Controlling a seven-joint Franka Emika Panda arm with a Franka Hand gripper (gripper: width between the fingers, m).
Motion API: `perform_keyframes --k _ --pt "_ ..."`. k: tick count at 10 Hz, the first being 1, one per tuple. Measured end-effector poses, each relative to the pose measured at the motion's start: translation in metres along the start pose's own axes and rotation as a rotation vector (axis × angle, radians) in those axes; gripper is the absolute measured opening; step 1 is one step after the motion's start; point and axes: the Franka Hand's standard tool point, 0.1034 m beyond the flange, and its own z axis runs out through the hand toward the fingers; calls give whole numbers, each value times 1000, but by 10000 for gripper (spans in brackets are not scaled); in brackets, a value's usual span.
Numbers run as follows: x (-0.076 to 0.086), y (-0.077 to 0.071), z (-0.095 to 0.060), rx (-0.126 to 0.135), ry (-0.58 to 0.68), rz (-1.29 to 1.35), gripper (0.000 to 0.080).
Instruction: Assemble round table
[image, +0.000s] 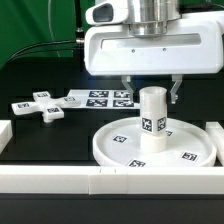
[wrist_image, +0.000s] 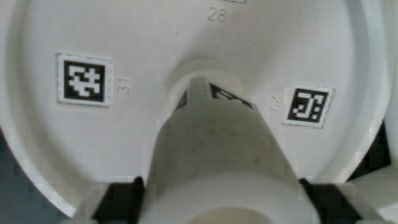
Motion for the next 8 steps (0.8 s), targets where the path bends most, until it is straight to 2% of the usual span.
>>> perform_keyframes --k 2,4,8 --pt "-3 2 0 19 -13 238 407" --pt "-6 1 0 25 -25 498 407" --pt "-7 1 1 36 -39 687 407"
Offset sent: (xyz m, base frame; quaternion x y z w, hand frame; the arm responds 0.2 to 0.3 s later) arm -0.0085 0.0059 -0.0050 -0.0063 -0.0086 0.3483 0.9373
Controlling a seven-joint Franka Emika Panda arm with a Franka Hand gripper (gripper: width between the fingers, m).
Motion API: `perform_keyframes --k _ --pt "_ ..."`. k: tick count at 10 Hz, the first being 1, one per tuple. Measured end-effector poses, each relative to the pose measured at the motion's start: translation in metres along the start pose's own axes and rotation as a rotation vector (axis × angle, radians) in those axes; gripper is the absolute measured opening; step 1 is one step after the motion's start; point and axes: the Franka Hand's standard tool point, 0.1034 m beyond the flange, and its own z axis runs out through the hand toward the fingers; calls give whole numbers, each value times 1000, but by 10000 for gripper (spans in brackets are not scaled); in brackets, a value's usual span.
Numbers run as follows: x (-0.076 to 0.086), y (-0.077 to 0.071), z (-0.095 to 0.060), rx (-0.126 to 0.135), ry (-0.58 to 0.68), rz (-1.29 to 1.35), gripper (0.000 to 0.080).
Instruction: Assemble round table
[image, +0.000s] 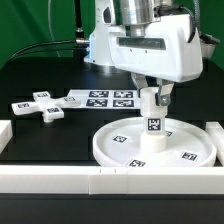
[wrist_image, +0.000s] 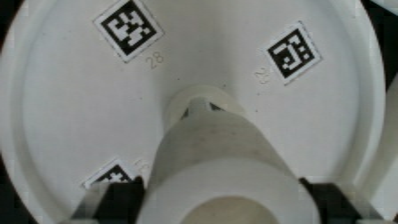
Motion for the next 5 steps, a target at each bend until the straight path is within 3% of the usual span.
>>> perform_keyframes --k 5 --pt "-3 0 2 44 -80 550 407"
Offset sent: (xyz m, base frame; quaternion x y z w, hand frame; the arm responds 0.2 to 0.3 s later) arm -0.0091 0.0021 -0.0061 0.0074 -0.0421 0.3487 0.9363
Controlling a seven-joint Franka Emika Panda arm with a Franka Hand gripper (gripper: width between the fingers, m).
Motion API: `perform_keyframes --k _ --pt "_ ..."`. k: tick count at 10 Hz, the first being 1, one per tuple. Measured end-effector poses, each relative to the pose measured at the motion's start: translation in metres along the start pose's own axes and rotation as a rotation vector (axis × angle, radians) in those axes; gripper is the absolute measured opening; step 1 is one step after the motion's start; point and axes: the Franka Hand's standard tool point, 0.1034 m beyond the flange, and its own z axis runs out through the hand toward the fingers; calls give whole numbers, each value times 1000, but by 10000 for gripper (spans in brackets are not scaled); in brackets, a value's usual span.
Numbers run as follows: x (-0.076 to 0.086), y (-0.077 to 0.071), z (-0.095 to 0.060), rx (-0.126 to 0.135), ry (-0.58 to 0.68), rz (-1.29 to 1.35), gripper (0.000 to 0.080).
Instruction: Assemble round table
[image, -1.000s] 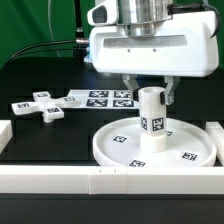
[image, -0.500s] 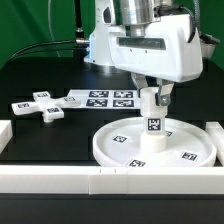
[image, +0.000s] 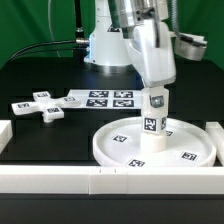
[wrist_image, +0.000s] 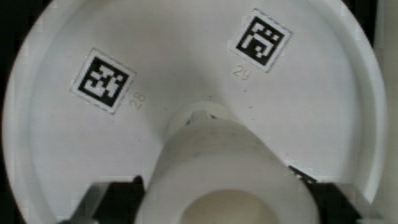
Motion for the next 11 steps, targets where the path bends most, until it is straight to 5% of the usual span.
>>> perform_keyframes --k 6,8,11 --pt "-2 -1 1 12 -41 322 407" --pt "-1 0 1 -5 -44 244 599" --pt "-2 1 1 -17 -42 -14 638"
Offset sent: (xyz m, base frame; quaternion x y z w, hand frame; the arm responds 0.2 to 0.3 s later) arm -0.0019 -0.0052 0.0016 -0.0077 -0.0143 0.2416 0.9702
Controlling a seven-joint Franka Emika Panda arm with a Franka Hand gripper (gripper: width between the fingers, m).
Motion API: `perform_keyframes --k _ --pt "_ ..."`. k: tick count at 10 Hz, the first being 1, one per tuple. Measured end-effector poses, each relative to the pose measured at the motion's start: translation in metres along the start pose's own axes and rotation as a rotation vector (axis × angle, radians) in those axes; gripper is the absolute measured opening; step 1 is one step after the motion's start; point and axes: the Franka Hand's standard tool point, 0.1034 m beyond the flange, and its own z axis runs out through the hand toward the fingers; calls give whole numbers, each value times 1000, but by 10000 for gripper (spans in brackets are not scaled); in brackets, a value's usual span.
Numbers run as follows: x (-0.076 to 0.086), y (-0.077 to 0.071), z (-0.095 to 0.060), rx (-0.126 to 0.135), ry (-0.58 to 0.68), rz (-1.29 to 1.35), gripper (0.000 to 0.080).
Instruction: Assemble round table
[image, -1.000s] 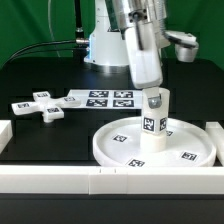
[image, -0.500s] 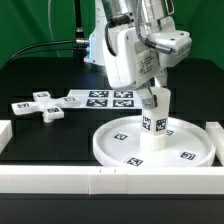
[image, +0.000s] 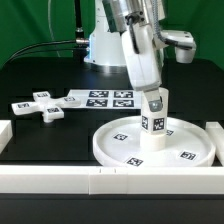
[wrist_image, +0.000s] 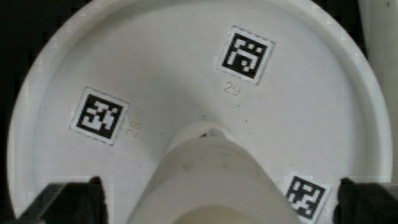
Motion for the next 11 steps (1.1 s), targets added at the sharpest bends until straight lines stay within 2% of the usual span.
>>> perform_keyframes --k 2,3,4,5,11 --pt "0 0 0 -1 0 -137 648" --pt "-1 1 0 -22 7 -253 649" --pt "-2 -3 -2 -61 34 -453 649" --pt "-3 -6 -3 -69 42 -583 649" --pt "-3 -8 -3 -82 27 -1106 649"
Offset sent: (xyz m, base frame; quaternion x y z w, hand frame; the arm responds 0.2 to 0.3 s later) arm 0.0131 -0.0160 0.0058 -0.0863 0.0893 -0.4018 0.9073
